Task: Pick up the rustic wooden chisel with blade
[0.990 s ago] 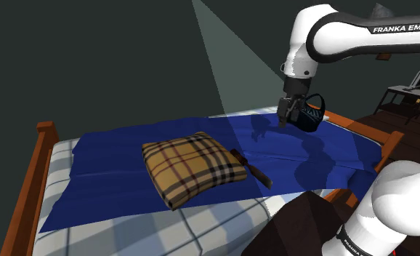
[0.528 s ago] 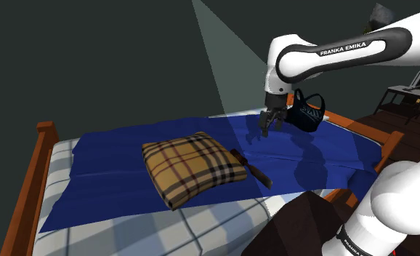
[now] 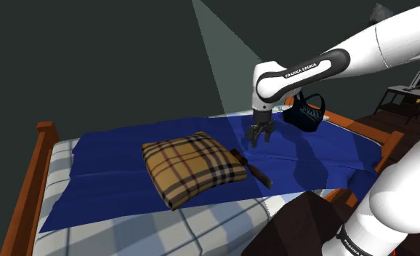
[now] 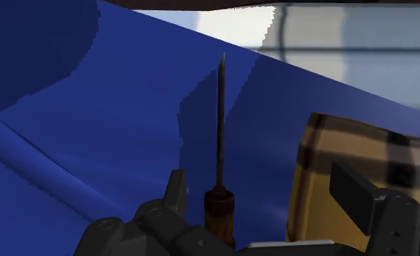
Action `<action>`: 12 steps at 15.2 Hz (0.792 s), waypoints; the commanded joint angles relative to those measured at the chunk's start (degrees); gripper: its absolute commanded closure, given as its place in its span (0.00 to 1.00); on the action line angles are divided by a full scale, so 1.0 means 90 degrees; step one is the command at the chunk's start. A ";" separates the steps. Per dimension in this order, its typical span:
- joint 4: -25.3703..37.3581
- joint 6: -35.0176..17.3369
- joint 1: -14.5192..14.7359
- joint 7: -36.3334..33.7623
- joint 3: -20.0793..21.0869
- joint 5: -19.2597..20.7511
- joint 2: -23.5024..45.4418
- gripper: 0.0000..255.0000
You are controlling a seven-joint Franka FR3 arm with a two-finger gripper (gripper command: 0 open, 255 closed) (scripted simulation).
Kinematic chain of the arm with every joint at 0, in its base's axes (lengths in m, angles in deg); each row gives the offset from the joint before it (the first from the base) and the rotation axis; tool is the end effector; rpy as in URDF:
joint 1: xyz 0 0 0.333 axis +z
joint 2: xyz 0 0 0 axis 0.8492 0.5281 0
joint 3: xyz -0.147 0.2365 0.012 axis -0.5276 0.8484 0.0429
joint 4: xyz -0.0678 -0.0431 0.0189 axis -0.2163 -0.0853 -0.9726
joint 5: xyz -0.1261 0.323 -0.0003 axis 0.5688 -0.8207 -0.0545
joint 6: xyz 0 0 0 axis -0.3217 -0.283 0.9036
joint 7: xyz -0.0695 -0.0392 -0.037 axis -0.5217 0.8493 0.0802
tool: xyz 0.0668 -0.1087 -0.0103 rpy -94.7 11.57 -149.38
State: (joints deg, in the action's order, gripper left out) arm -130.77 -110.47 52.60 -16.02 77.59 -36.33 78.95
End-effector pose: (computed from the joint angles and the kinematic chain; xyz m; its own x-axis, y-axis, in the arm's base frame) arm 0.4229 -0.0376 0.3522 0.9748 -0.1135 -0.1920 -0.1080 -0.9934 0.0388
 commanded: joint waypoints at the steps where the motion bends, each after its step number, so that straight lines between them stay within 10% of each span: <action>1: 0.0166 -0.0281 -0.0042 -0.0026 -0.0039 0.0004 0.0538 0.00; 12: 0.0948 -0.1153 -0.0197 -0.0055 -0.0187 -0.0037 0.2531 0.00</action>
State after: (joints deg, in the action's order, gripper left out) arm -122.29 -120.25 50.84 -16.51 75.91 -36.66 101.08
